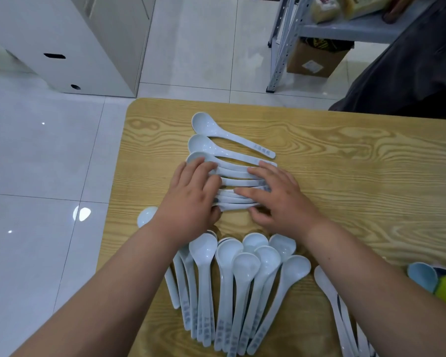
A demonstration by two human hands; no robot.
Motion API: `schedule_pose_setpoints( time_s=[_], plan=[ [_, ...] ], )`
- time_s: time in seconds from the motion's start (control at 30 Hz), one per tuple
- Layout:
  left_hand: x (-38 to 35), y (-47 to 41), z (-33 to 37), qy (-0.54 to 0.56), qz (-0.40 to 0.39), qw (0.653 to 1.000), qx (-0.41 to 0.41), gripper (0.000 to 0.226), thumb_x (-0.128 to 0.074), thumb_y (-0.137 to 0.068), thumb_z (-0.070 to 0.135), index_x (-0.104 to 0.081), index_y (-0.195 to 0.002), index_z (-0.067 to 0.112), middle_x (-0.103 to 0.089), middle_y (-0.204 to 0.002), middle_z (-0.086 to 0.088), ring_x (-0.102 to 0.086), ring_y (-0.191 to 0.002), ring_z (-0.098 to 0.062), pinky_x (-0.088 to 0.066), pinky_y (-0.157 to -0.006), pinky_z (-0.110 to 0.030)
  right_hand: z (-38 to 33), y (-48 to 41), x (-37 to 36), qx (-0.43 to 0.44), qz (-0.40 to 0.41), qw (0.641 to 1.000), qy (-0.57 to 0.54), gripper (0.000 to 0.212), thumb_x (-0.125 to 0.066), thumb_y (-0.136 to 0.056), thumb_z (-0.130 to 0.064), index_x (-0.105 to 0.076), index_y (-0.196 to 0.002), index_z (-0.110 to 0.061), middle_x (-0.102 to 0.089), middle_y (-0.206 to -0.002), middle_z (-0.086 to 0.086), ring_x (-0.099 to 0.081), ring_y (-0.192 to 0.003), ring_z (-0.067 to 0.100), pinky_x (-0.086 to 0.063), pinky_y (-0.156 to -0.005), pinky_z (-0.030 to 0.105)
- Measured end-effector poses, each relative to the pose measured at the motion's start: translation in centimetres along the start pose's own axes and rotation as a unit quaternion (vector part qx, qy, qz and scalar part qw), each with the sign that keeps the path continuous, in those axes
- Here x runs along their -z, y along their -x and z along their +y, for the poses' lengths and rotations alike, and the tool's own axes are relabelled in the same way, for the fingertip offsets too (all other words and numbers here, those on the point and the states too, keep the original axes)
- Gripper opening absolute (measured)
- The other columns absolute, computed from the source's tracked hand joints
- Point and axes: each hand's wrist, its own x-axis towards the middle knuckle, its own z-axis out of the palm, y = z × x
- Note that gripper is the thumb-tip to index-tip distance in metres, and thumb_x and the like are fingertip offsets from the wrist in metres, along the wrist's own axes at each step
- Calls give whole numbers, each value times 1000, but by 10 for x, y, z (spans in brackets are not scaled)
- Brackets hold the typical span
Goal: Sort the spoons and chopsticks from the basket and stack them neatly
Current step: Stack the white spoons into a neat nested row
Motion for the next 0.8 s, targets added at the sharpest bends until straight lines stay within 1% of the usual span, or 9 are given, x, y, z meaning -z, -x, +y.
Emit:
schedule_pose_setpoints(
  time_s=[0.1, 0.23, 0.3, 0.37, 0.4, 0.5, 0.57, 0.7, 0.8],
  plan=[
    [-2, 0, -3, 18, -35, 999, -8, 45, -54, -82, 26, -58, -123, 8, -50, -145, -14, -31, -145, -42, -27, -115, -63, -1, -6, 4, -6, 20, 1000, -2, 48, -58, -88, -47, -62, -133, -30, -51, -142, 6, -38, -142, 30, -28, -113, 49],
    [-5, 0, -4, 20, -34, 999, -11, 43, -55, -82, 21, -58, -123, 8, -49, -148, -13, -28, -147, -42, -21, -117, -61, -3, -38, 17, -67, 86, 991, -76, 51, -50, -93, -45, -59, -135, -18, -53, -140, 8, -39, -140, 30, -29, -115, 47],
    [-4, 0, -5, 21, -35, 999, -10, 44, -53, -83, 22, -57, -125, 9, -48, -148, -13, -27, -147, -41, -21, -118, -61, 1, -63, 27, -118, 57, 989, -75, 54, -51, -97, -42, -49, -145, -18, -47, -148, 8, -34, -142, 30, -28, -117, 49],
    [-3, 0, -4, 24, -48, 999, -5, 50, -46, -85, 25, -54, -132, 12, -47, -149, -12, -25, -148, -41, -21, -118, -62, 6, -85, 33, -169, -17, 984, -63, 57, -51, -101, -39, -36, -154, -22, -42, -154, 5, -30, -144, 30, -27, -117, 48],
    [-2, -1, -4, 22, -56, 998, -3, 54, -43, -85, 26, -52, -136, 15, -46, -150, -12, -24, -149, -42, -21, -118, -63, 8, -92, 34, -181, -49, 981, -47, 56, -50, -102, -37, -35, -154, -23, -44, -152, 4, -32, -142, 30, -29, -116, 46],
    [-2, -2, -4, 3, -55, 998, -17, 49, -42, -85, 22, -52, -133, 21, -47, -148, -17, -25, -146, -48, -20, -118, -64, 11, -99, 37, -176, -56, 982, -28, 38, -51, -102, -27, -57, -140, -26, -56, -127, 4, -50, -122, 25, -44, -99, 37],
    [-3, -2, -6, 2, -33, 999, -37, 40, -45, -85, 18, -51, -125, 20, -51, -145, -19, -28, -144, -51, -19, -119, -62, 10, -94, 39, -181, -40, 982, -48, 33, -52, -100, -22, -67, -129, -29, -56, -110, 0, -55, -108, 20, -45, -88, 29],
    [-6, 2, -9, 20, -7, 999, -45, 31, -46, -86, 16, -58, -115, 15, -52, -144, -17, -29, -145, -47, -22, -120, -57, 4, -82, 34, -168, -52, 982, -74, 32, -55, -100, -23, -69, -127, -29, -62, -113, 3, -57, -111, 22, -44, -92, 29],
    [-6, 5, -8, 33, 6, 998, -44, 30, -43, -87, 18, -64, -109, 12, -53, -144, -16, -32, -145, -45, -24, -119, -56, -4, -72, 34, -164, -74, 976, -121, 34, -55, -100, -37, -66, -131, -29, -59, -115, -4, -55, -114, 16, -41, -94, 26]
  ],
)
